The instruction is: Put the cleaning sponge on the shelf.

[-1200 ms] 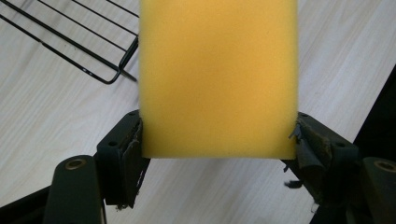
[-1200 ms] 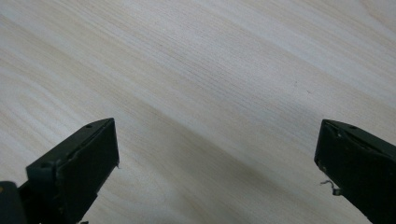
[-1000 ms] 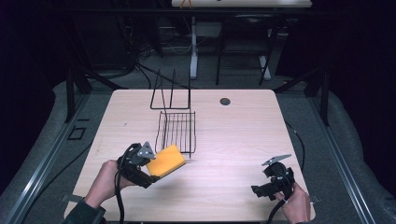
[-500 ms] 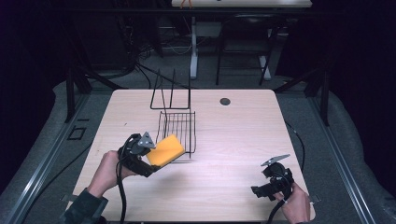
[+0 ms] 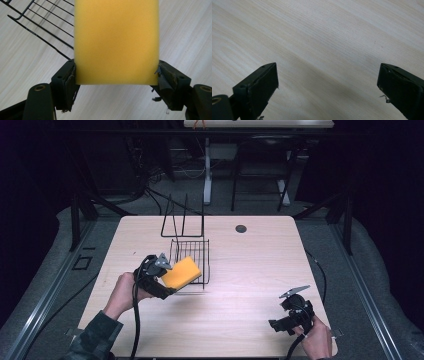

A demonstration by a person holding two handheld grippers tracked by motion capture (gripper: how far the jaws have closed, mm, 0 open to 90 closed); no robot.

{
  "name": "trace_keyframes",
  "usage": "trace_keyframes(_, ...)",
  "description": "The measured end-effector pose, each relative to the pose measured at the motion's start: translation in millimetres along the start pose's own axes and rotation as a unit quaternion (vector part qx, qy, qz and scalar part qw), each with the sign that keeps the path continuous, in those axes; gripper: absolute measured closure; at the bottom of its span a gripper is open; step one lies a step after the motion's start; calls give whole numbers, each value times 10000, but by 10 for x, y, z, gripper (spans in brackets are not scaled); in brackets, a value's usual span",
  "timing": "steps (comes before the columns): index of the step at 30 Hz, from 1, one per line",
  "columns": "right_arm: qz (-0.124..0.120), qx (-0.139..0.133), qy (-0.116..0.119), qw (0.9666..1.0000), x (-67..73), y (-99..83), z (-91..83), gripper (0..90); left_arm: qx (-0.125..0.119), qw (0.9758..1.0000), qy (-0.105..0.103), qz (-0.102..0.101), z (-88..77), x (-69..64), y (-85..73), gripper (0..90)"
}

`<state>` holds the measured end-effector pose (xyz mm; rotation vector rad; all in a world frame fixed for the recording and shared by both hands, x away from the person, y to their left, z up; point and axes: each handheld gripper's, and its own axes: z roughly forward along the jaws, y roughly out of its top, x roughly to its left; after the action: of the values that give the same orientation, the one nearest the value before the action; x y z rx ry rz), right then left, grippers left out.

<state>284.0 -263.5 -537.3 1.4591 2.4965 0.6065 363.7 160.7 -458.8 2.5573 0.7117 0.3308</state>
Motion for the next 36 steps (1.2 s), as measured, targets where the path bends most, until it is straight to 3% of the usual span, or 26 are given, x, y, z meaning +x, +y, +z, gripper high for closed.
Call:
trace_keyframes(7, -3, 17, 12, 10000, 1, 2, 1, 32, -31, 9999, 42, -149, 105, 108, 57, 273)
trace_keyframes(18, -10, -10, 14, 10000, 9, -1, 14, 35, 29, 9998, 35, -210, 286, 209, 138, 275)
trace_keyframes(36, -39, 52, 28, 10000, 9, -1, 14, 38, -21, 9988, 80, -481, 430, 323, 158, 277)
